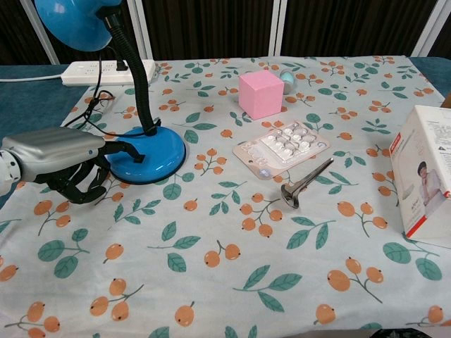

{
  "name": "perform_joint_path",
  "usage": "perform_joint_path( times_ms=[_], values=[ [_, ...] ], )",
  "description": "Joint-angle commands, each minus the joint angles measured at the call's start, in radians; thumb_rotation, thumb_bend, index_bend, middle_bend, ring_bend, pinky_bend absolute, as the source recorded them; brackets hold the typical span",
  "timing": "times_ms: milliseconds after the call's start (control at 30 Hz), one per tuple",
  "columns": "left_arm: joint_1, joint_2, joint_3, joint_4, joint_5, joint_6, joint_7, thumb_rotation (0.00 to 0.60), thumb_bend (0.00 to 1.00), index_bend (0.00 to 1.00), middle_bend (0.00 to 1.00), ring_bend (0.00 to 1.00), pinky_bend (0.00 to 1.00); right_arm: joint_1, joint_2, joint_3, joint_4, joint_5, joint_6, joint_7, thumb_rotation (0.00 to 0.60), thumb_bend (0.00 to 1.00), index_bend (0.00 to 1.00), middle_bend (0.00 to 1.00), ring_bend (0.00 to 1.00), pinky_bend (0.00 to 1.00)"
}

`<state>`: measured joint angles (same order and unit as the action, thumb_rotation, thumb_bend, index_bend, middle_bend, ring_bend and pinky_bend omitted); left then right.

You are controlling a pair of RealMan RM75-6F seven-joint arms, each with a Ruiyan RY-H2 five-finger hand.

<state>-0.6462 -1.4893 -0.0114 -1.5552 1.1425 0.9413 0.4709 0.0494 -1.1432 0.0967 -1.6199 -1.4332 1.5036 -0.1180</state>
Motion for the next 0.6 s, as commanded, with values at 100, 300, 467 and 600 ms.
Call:
perform_joint_path(
  times_ms=[100, 300, 467, 600],
  values=[
    [0.0, -0.001, 0.001, 0.001, 0.0, -0.002, -0.001, 0.6, 0.47, 0.15, 0.62, 0.65, 0.64, 0.0, 0.0, 0.0, 0.0, 0.0, 0.0, 0.001, 0.6, 0.22, 0.0, 0.0, 0.05, 0.1],
    [0.001, 0.001, 0.003, -0.002, 0.002, 0.002, 0.001, 0.6, 0.47, 0.15, 0.62, 0.65, 0.64, -0.002, 0.001, -0.001, -0.001, -0.003, 0.003, 0.001, 0.6, 0.22, 0.0, 0.0, 0.05, 0.1],
    [0.001, 0.003, 0.003, -0.005, -0.001, 0.0, 0.002, 0.6, 0.47, 0.15, 0.62, 0.65, 0.64, -0.001, 0.002, -0.002, -0.004, -0.004, 0.002, -0.001, 0.6, 0.22, 0.0, 0.0, 0.05, 0.1],
    [0.001, 0.007, 0.003, -0.005, -0.004, 0.0, 0.003, 0.6, 0.47, 0.15, 0.62, 0.65, 0.64, -0.001, 0.0, -0.002, -0.005, -0.003, 0.002, -0.005, 0.6, 0.22, 0.0, 0.0, 0.05, 0.1]
  ],
)
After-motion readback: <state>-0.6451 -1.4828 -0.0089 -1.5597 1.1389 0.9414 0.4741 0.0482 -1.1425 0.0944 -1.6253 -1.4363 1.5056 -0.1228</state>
